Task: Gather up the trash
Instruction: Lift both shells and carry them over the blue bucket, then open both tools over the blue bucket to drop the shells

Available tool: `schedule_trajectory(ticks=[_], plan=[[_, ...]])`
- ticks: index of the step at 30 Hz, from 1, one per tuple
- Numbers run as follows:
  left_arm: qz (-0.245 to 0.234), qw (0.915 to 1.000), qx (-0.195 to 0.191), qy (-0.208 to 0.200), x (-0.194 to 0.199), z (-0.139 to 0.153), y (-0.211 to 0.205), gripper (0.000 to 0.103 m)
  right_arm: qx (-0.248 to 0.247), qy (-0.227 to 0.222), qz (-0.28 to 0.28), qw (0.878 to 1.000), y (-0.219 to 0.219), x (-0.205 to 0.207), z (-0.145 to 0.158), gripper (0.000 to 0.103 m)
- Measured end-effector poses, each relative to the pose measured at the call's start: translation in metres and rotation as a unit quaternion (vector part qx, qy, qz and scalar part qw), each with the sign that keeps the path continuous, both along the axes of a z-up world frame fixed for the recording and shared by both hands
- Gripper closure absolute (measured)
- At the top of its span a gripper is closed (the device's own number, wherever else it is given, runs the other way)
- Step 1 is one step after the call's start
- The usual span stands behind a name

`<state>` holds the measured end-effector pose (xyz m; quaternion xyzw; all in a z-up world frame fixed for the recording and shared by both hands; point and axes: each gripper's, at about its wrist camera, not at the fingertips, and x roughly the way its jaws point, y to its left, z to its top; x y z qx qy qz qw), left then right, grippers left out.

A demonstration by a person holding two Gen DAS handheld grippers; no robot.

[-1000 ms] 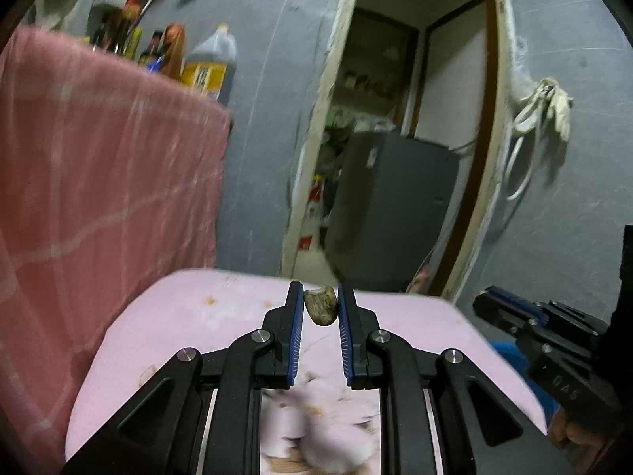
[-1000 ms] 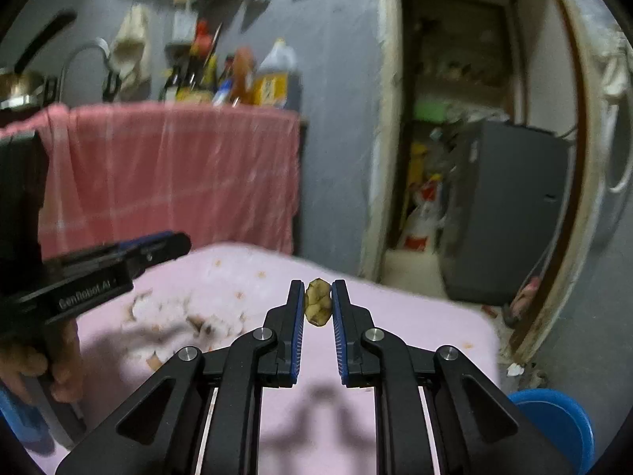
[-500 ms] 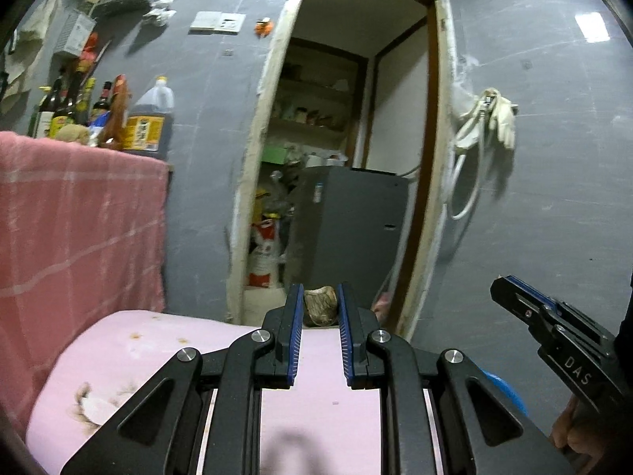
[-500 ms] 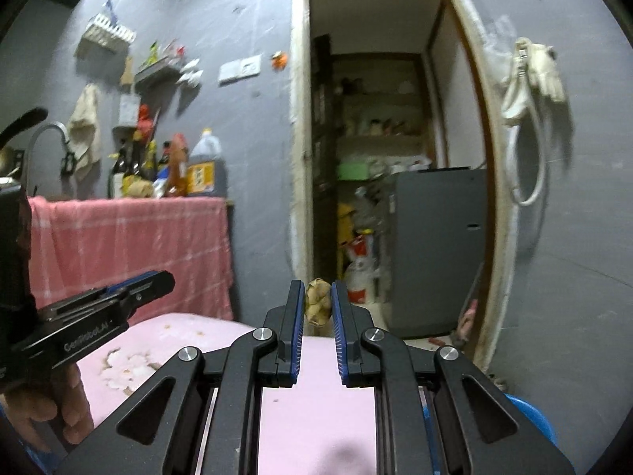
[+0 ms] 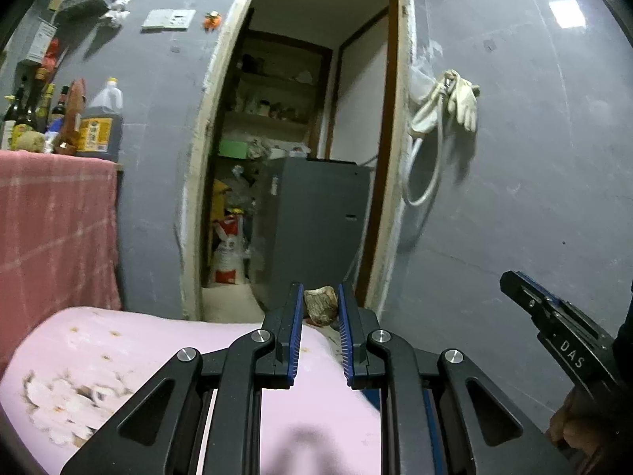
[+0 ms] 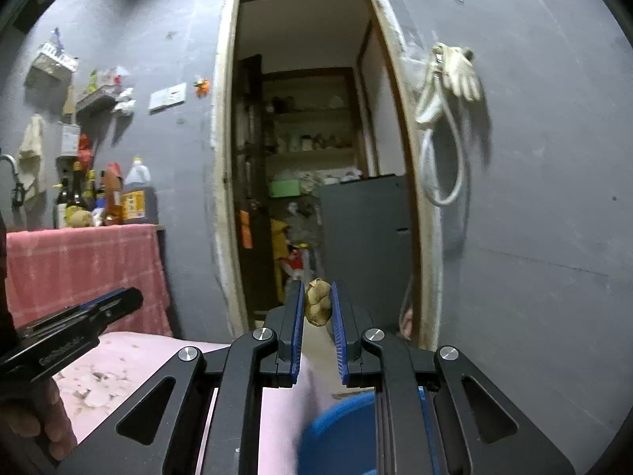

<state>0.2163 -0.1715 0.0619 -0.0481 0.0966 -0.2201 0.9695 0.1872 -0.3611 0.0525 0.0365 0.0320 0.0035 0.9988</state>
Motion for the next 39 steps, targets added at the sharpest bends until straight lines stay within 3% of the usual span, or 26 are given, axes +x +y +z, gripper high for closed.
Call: schedule_trajectory(ticks=[8,15,21,30,34,39], plan=[[-0.037,0.9984,0.022,0.035,0.01,-0.02,-0.046,0.089,0.035,0.032,-0.019,0.999,-0.034,0.005,-0.021,0.091],[-0.07,0.9916,0.036,0.103,0.033,-0.036,-0.073,0.089,0.058,0.061,-0.03,0.996,-0.051,0.011,-0.038,0.091],[-0.097,0.982,0.05,0.154,0.051,-0.053,-0.09,0.089,0.074,0.095,-0.031,0.992,-0.061,0.022,-0.052,0.09],[-0.125,0.9655,0.036,0.226,0.076,-0.076,-0.094,0.088,0.091,0.138,-0.032,0.986,-0.071,0.031,-0.068,0.089],[-0.128,0.9602,0.025,0.247,0.083,-0.081,-0.09,0.088,0.095,0.146,-0.033,0.984,-0.073,0.034,-0.069,0.079],[-0.13,0.9575,0.01,0.257,0.089,-0.081,-0.085,0.074,0.094,0.148,-0.035,0.984,-0.073,0.033,-0.07,0.077]])
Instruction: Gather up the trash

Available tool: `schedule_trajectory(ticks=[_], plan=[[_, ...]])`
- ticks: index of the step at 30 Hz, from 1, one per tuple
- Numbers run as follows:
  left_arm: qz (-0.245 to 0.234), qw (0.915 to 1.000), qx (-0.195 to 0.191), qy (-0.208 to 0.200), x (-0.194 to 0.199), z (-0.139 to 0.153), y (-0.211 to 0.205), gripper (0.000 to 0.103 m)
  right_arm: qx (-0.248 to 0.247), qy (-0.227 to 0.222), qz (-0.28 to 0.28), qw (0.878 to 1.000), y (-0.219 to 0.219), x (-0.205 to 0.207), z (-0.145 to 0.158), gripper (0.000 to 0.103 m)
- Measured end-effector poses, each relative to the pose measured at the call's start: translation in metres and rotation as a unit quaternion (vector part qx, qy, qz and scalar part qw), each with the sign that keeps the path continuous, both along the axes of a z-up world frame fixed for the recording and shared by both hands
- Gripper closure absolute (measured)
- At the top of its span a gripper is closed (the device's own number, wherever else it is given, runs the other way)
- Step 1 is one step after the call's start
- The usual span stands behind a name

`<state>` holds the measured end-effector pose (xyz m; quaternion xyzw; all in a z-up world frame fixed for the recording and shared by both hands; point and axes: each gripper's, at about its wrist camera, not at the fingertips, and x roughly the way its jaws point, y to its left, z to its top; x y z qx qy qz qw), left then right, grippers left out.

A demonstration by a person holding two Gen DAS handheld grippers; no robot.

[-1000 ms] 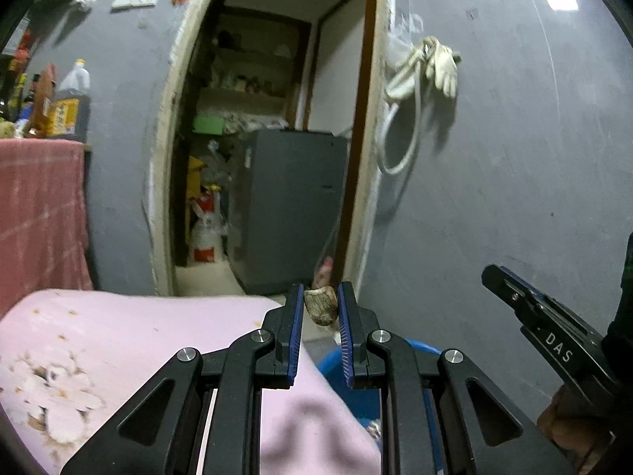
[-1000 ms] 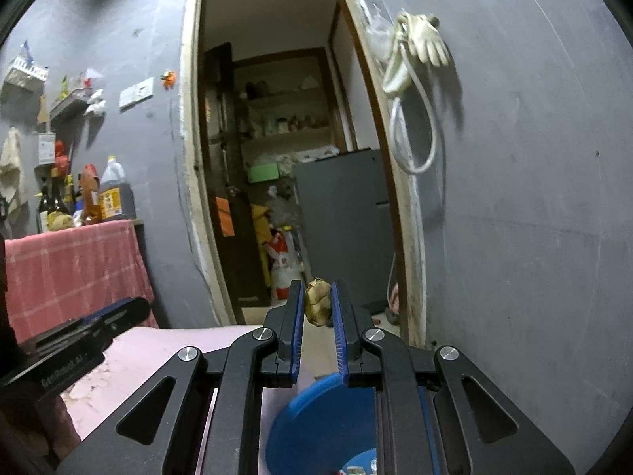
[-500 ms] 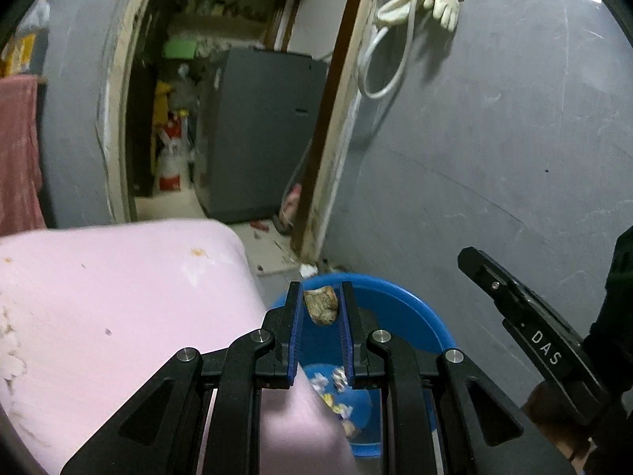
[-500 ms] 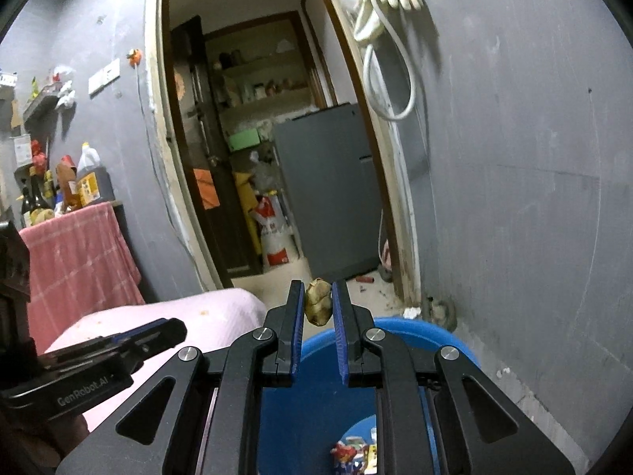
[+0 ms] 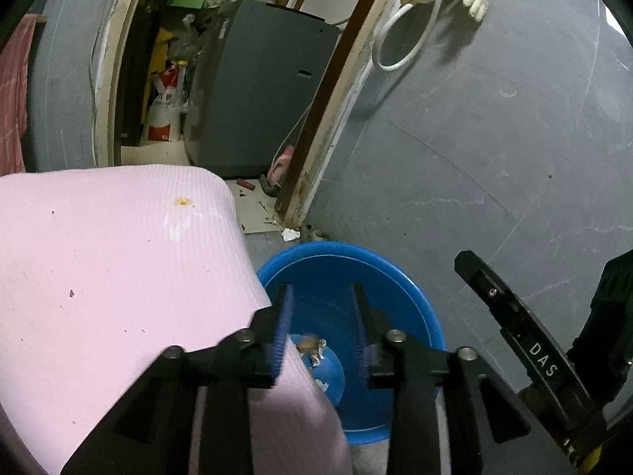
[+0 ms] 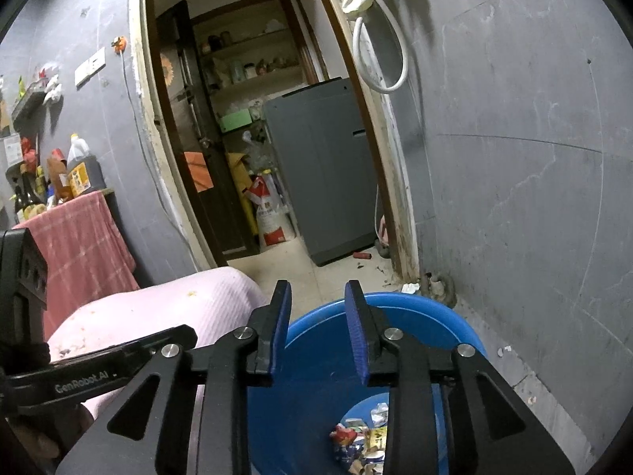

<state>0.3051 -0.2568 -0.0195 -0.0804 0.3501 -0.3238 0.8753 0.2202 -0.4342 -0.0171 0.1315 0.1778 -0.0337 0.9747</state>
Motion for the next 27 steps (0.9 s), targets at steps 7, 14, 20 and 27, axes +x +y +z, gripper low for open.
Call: schedule_trajectory(ticks=[7,14,20,27], plan=[[0.025,0.9997,-0.004,-0.008,-0.004,0.007,0.012,0.06,-0.008,-0.006,-0.004,1.0,0.003,-0.001,0.002,0.063],[0.064,0.9971,-0.003,-0.042,-0.017,0.024,0.035,0.036,-0.018,-0.028,-0.006,0.999,0.007,-0.013,0.015,0.049],[0.089,0.9919,0.008,-0.09,-0.04,0.043,0.055,0.013,-0.028,-0.055,0.0,0.998,0.019,-0.037,0.031,0.023],[0.122,0.9835,-0.004,-0.134,-0.077,0.059,0.081,0.006,-0.036,-0.072,0.014,0.997,0.036,-0.067,0.045,0.004]])
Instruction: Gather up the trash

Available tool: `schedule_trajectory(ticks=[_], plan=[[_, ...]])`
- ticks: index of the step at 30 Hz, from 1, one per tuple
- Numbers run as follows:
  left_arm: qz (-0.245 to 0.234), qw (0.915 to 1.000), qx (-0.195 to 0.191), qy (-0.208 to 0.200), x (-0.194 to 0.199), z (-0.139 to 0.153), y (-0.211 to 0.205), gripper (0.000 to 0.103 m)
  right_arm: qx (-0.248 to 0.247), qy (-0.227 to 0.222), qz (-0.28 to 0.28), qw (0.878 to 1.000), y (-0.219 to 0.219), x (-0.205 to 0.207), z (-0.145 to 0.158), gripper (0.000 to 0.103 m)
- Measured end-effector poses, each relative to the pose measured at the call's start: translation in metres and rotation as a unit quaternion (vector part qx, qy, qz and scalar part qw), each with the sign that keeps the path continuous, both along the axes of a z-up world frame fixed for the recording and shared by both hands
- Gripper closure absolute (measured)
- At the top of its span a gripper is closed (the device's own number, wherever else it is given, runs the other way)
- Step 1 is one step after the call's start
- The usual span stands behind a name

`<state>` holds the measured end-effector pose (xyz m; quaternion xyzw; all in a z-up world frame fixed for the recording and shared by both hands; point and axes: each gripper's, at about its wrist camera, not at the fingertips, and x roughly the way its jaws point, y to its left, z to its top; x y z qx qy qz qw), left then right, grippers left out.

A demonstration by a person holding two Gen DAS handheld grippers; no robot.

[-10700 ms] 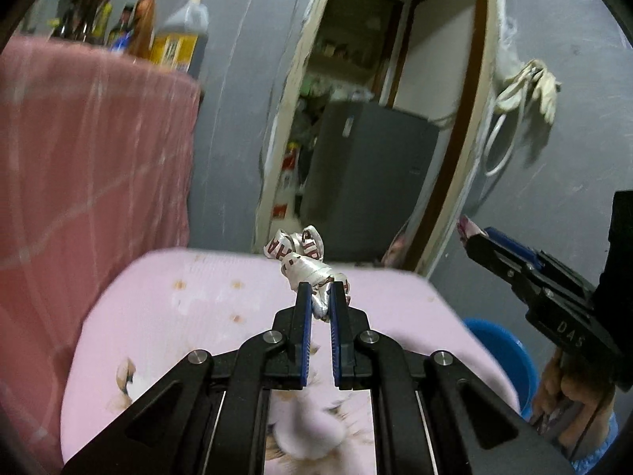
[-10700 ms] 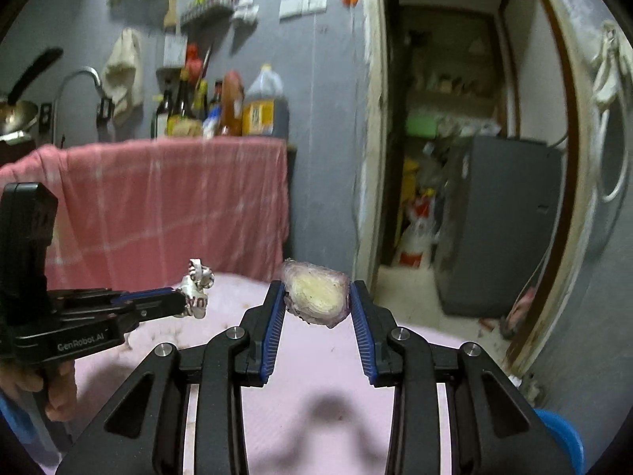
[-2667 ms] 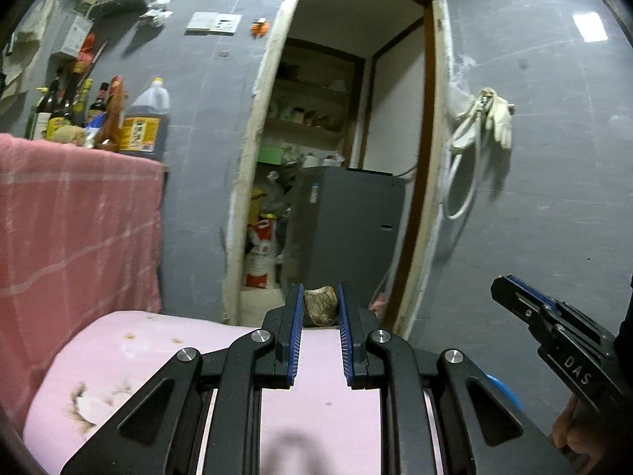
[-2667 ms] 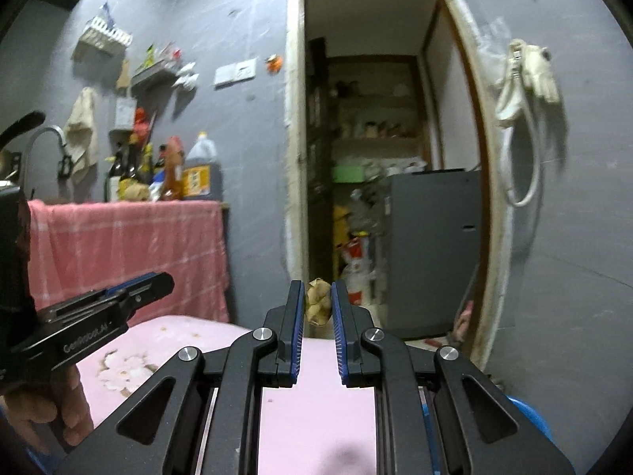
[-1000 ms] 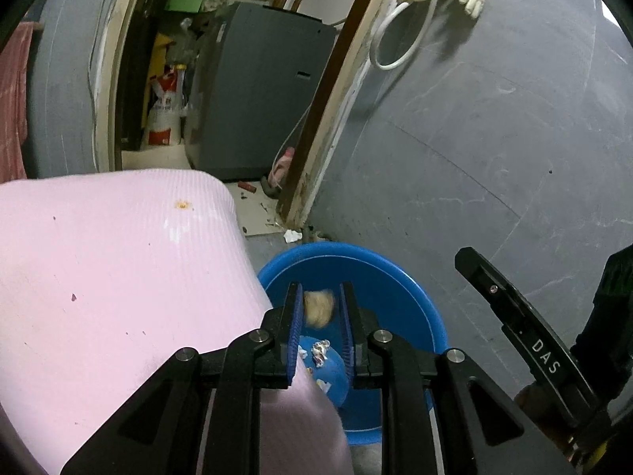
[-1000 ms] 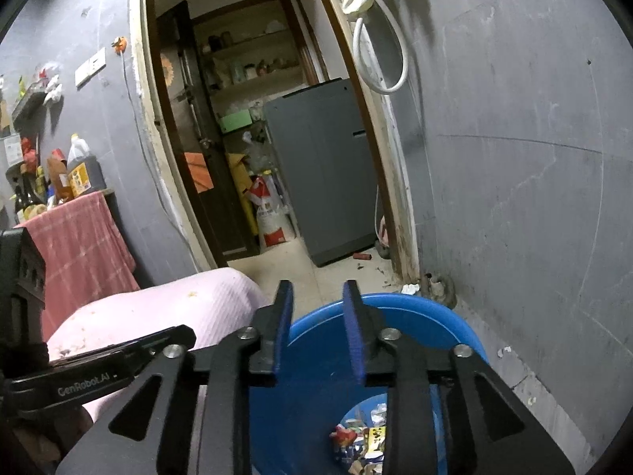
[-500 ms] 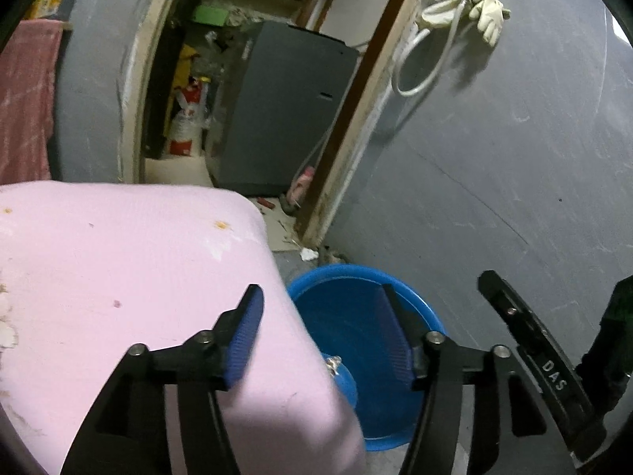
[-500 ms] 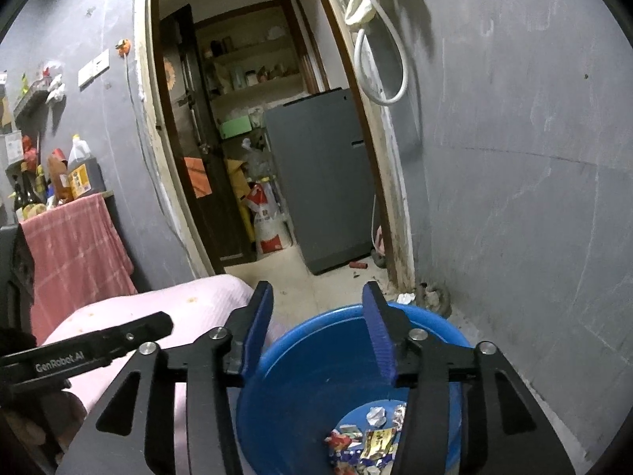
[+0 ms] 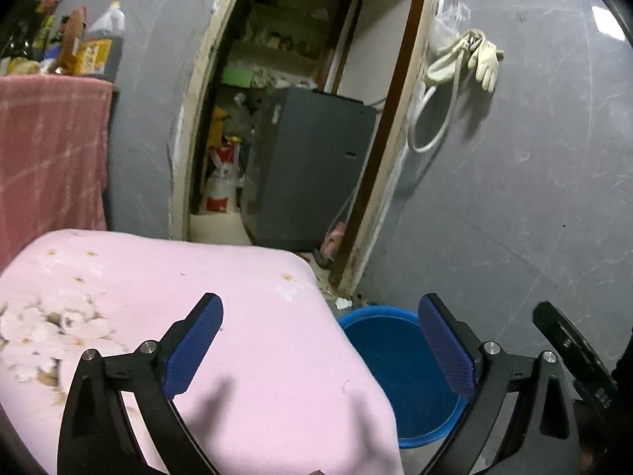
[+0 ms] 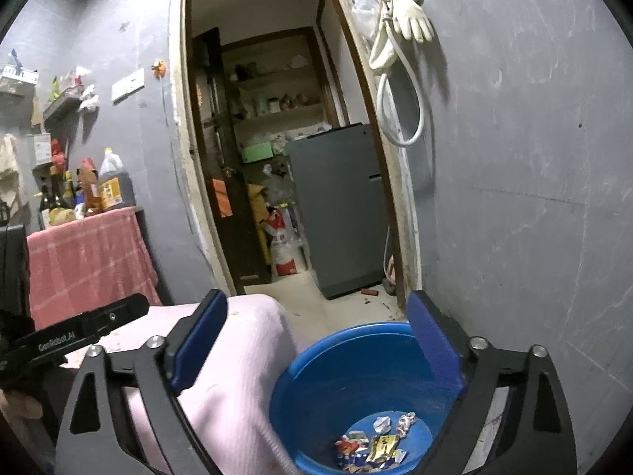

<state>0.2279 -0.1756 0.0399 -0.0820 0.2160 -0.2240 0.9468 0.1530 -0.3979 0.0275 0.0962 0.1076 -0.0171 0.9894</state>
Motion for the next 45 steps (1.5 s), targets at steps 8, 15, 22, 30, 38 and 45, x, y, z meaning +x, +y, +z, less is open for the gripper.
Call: schedule_trajectory(ticks=[8,15,22,30,38,45], plan=[[0.008,0.9988,0.005,-0.049,-0.048,0.011,0.022,0.002,-0.027,-0.019,0.009,0.999,0.021,-0.045,0.008,0.0],[0.012,0.9964,0.025,-0.08,-0.091,0.009,0.038,0.002,-0.039,-0.033,0.008,0.999,0.038,-0.077,0.011,0.0],[0.021,0.9959,0.033,-0.082,-0.125,-0.004,0.053,0.002,-0.045,-0.036,0.008,0.998,0.053,-0.103,0.01,0.0],[0.044,0.996,0.037,-0.068,-0.151,-0.025,0.068,0.002,-0.049,-0.028,0.002,0.998,0.067,-0.12,-0.001,0.0],[0.063,0.9941,0.051,-0.072,-0.168,-0.038,0.077,0.002,-0.057,-0.017,0.002,0.998,0.075,-0.129,-0.02,0.0],[0.07,0.9933,0.056,-0.073,-0.171,-0.044,0.078,0.002,-0.067,-0.003,0.005,0.998,0.08,-0.128,-0.031,0.0]])
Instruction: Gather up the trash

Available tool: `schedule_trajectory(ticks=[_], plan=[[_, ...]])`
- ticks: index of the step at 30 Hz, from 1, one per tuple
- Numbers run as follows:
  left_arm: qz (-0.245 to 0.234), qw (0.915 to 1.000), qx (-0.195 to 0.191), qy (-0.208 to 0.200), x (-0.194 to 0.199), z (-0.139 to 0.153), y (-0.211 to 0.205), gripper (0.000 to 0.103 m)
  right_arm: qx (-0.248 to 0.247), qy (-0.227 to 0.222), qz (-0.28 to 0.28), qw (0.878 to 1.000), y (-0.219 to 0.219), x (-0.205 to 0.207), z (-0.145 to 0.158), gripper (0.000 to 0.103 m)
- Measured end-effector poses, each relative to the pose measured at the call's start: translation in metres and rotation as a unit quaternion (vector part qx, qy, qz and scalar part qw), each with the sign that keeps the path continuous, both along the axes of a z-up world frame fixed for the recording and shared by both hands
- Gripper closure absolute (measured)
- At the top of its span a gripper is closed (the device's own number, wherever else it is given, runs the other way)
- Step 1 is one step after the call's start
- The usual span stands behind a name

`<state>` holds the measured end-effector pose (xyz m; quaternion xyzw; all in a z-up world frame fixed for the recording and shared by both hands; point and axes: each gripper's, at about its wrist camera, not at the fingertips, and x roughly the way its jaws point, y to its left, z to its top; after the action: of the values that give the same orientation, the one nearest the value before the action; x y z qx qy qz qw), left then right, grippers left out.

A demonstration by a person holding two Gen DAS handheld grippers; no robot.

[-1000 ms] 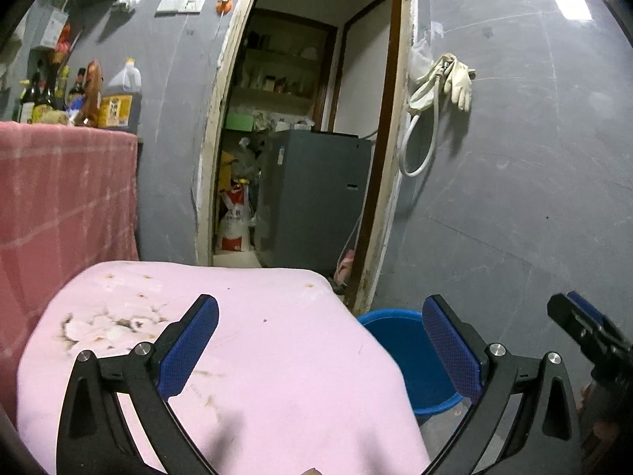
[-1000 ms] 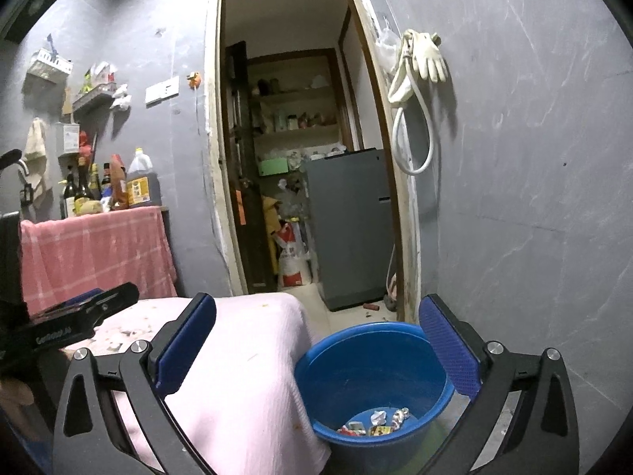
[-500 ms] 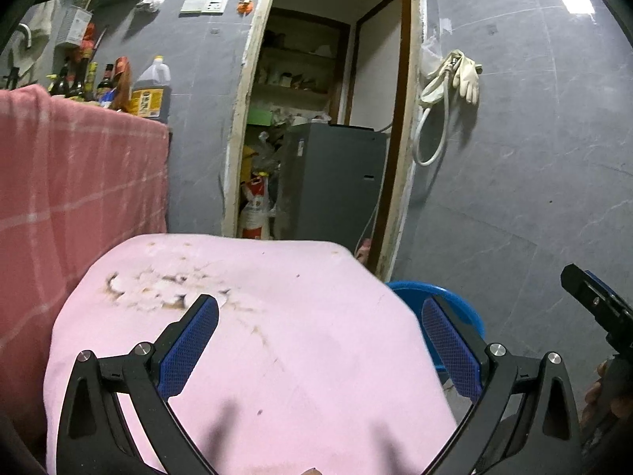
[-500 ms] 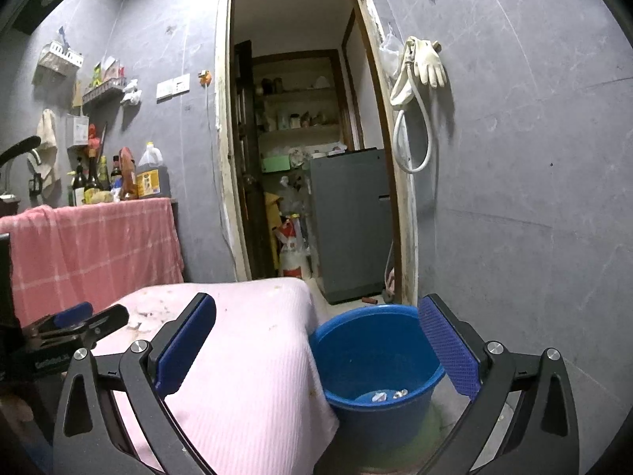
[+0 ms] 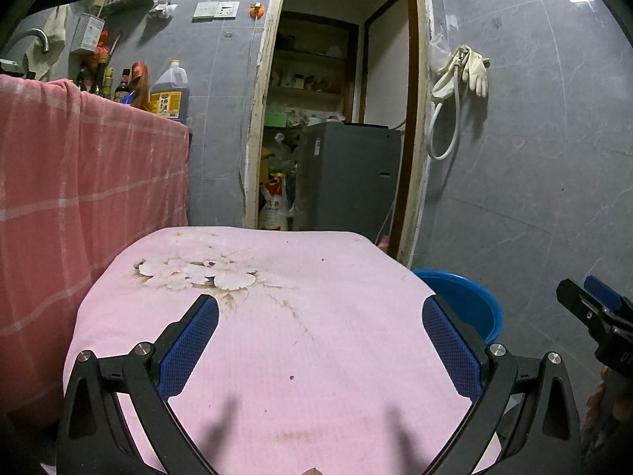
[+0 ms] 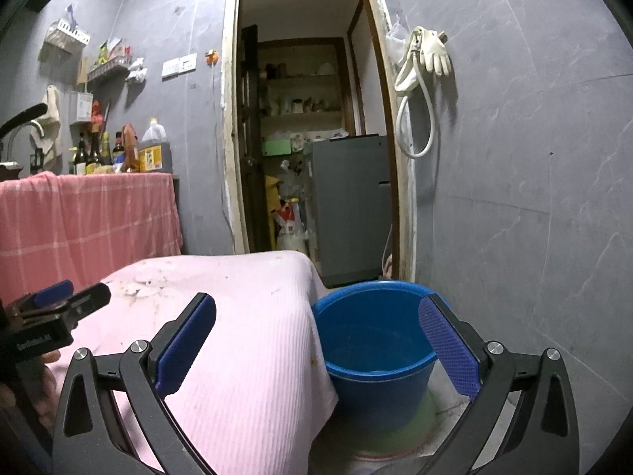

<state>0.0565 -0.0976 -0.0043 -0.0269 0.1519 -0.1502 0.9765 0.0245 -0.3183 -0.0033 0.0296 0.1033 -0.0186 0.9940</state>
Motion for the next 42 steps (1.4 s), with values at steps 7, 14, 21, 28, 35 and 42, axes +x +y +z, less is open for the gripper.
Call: schedule_trajectory(ticks=[7,14,21,28,35,42], plan=[[0.003,1.0,-0.004,0.004,0.0018,-0.0006,0.0027,0.002,0.0,0.006,0.0,1.0,0.0002,0.001,-0.0033,0.0],[0.004,1.0,-0.003,0.003,0.002,-0.0004,0.0022,0.002,-0.001,0.006,0.0,1.0,0.0002,0.0009,-0.0038,0.0],[0.003,1.0,0.0,0.001,0.0011,0.0,0.0027,0.002,0.0,0.006,-0.001,1.0,-0.0009,0.002,-0.004,0.0],[0.004,1.0,0.0,0.001,0.0005,-0.0002,0.0024,0.002,0.0,0.006,0.0,1.0,-0.0016,0.0017,-0.0036,0.0],[0.003,1.0,0.0,0.001,0.0008,-0.0002,0.0034,0.002,0.0,0.006,0.0,1.0,-0.0017,0.0017,-0.0038,0.0],[0.004,1.0,0.001,0.001,0.001,-0.0004,0.0043,0.002,0.0,0.006,0.0,1.0,-0.0013,0.0016,-0.004,0.0]])
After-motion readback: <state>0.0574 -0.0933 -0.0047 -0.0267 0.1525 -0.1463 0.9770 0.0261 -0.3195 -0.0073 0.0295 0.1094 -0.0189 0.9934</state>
